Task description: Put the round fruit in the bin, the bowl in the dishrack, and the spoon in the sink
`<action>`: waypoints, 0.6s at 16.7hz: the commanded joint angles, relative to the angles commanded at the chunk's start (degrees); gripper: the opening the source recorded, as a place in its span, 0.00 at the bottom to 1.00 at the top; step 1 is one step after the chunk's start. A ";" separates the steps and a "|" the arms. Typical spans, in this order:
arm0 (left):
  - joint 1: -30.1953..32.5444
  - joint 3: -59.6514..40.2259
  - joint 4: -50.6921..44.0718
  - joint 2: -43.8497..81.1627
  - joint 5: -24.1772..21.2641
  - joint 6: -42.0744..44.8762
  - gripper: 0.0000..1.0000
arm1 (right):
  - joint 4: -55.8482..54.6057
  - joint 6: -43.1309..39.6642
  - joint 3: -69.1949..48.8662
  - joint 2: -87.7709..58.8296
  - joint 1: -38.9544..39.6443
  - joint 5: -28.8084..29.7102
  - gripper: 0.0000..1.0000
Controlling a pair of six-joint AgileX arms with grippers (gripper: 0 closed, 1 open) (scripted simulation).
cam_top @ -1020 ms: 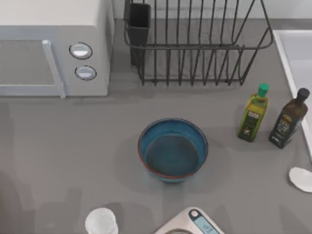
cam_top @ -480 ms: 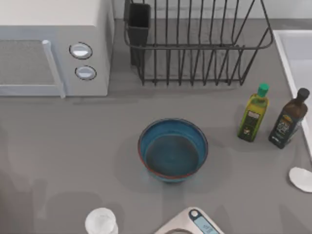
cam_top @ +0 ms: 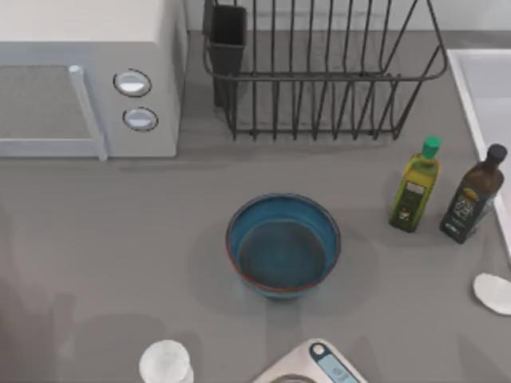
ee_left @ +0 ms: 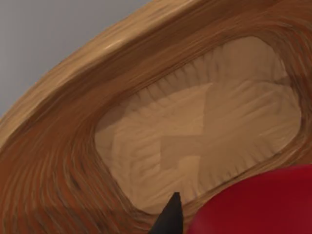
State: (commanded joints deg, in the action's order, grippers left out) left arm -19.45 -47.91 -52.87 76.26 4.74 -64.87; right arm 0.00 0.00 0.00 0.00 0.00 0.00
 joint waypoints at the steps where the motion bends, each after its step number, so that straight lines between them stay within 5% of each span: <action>1: 0.00 0.00 0.00 0.00 0.00 0.00 0.45 | 0.00 0.00 0.00 0.00 0.00 0.00 1.00; 8: 0.00 0.00 0.00 0.00 0.00 0.00 0.98 | 0.00 0.00 0.00 0.00 0.00 0.00 1.00; 10: 0.00 0.00 0.00 0.00 0.00 0.00 1.00 | 0.00 0.00 0.00 0.00 0.00 0.00 1.00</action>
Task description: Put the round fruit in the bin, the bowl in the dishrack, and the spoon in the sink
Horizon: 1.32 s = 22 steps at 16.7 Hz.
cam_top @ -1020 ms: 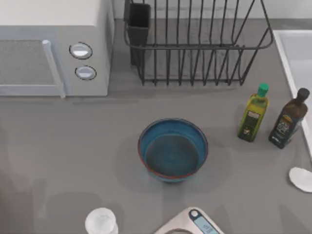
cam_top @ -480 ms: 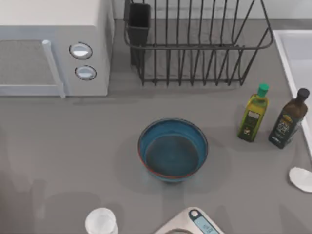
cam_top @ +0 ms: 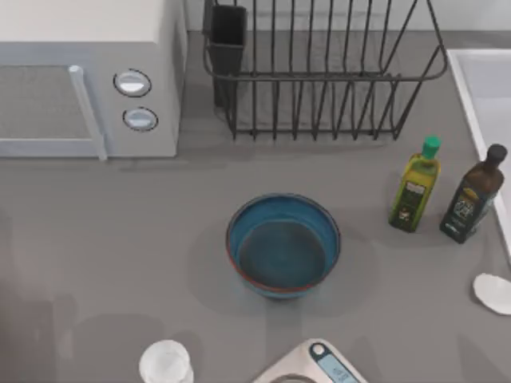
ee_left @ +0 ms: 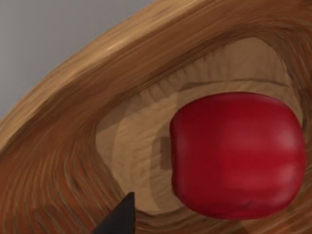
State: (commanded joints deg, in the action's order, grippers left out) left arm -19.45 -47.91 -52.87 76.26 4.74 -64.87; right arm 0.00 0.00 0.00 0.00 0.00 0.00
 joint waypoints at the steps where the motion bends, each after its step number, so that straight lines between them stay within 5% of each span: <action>1: 0.00 0.00 0.00 0.00 0.00 0.00 1.00 | 0.00 0.00 0.00 0.00 0.00 0.00 1.00; 12: 1.95 3.61 4.59 -5.67 -0.65 5.43 1.00 | 0.00 0.00 0.00 0.00 0.00 0.00 1.00; 22: 12.47 30.86 32.46 -50.69 -2.98 42.01 1.00 | 0.00 0.00 0.00 0.00 0.00 0.00 1.00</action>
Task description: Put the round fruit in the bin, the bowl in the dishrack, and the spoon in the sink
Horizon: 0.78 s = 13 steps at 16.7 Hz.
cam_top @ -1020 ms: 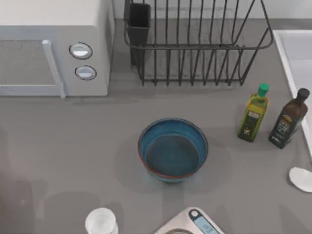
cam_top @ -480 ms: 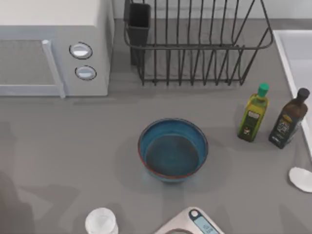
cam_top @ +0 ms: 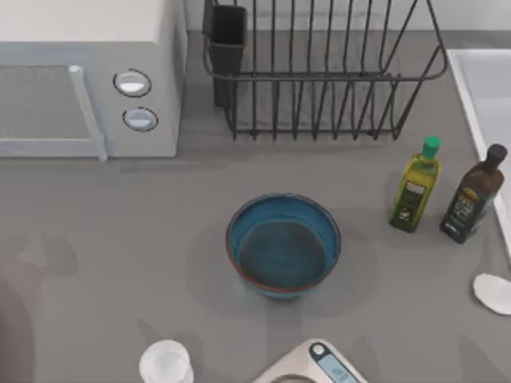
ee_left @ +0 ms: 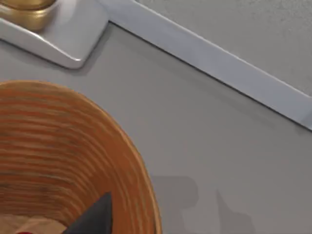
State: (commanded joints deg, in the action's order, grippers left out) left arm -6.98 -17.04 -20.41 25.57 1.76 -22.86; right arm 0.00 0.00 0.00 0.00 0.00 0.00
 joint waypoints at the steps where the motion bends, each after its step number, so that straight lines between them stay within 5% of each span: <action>1: 1.16 3.05 3.21 -5.00 -0.28 4.13 1.00 | 0.00 0.00 0.00 0.00 0.00 0.00 1.00; 7: 6.45 15.87 18.91 -24.02 -1.63 21.35 1.00 | 0.00 0.00 0.00 0.00 0.00 0.00 1.00; 13: 6.98 17.04 20.41 -25.57 -1.75 22.86 1.00 | 0.00 0.00 0.00 0.00 0.00 0.00 1.00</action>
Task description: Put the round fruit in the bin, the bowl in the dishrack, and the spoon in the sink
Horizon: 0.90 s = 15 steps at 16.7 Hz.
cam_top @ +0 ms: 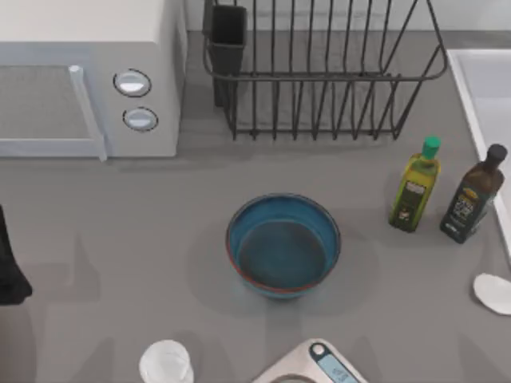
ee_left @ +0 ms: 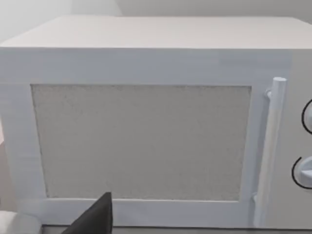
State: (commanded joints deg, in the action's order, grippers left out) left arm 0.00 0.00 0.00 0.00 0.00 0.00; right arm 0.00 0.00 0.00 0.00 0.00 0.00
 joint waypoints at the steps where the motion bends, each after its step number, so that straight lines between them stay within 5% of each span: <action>1: 0.00 0.00 0.00 0.00 0.00 0.00 1.00 | 0.00 0.00 0.00 0.00 0.00 0.00 1.00; 7: 0.00 0.00 0.00 0.00 0.00 0.00 1.00 | 8.12 4.06 -10.51 -11.94 3.91 -0.09 1.00; 15: 0.00 0.00 0.00 0.00 0.00 0.00 1.00 | 32.65 16.15 -44.82 -51.27 15.67 -0.22 1.00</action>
State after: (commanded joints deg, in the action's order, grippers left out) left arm 0.00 0.00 0.00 0.00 0.00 0.00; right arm 32.65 16.15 -44.82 -51.27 15.67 -0.22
